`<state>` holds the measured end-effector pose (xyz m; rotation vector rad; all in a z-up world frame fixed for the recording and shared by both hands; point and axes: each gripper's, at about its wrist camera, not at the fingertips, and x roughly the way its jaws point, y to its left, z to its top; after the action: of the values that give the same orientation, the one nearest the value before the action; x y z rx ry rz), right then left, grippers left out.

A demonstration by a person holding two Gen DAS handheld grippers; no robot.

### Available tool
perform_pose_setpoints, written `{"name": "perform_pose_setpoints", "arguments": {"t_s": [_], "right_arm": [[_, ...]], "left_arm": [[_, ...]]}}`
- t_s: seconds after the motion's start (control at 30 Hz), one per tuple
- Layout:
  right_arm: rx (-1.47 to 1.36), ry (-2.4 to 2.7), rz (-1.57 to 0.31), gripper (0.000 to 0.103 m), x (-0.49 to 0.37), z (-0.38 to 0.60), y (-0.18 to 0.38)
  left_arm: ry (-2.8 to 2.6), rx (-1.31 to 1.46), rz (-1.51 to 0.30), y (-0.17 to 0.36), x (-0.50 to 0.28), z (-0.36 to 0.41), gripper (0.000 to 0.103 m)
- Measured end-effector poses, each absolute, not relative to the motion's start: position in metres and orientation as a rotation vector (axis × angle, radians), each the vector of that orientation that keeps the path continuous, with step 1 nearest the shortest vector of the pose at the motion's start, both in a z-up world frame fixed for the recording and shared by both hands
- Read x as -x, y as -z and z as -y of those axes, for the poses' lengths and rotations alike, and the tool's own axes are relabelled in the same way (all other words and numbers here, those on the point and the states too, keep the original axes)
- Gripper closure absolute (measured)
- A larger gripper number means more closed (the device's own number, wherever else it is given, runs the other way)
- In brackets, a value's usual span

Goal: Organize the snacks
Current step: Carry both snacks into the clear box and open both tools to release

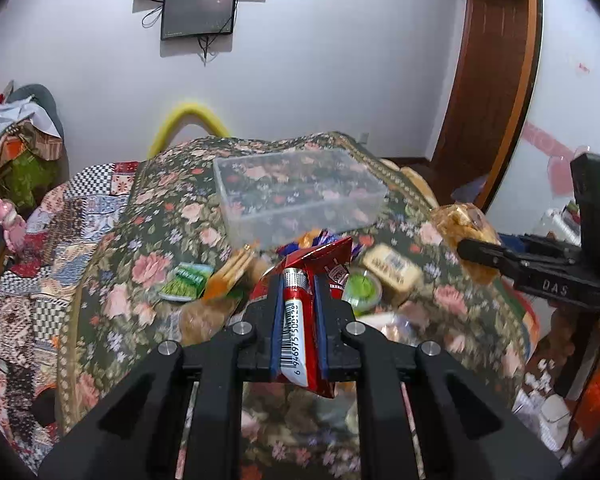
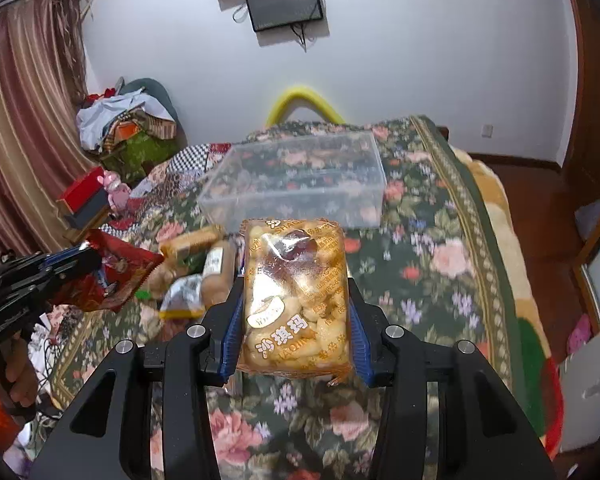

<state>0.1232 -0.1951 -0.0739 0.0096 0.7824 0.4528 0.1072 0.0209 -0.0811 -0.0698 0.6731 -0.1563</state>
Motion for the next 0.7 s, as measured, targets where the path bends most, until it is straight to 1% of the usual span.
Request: {"name": "perform_pose_setpoints", "arguments": {"t_s": [0.37,0.7], "right_arm": [[0.007,-0.458,-0.701,0.061,-0.159,0.182,0.05],[0.013,-0.465,-0.666,0.061,-0.198,0.164,0.047]], "left_arm": [[0.154,0.099,-0.591,0.052,-0.163,-0.025,0.09],[0.126,0.124,-0.538,0.037,-0.214,-0.031,0.09]]}}
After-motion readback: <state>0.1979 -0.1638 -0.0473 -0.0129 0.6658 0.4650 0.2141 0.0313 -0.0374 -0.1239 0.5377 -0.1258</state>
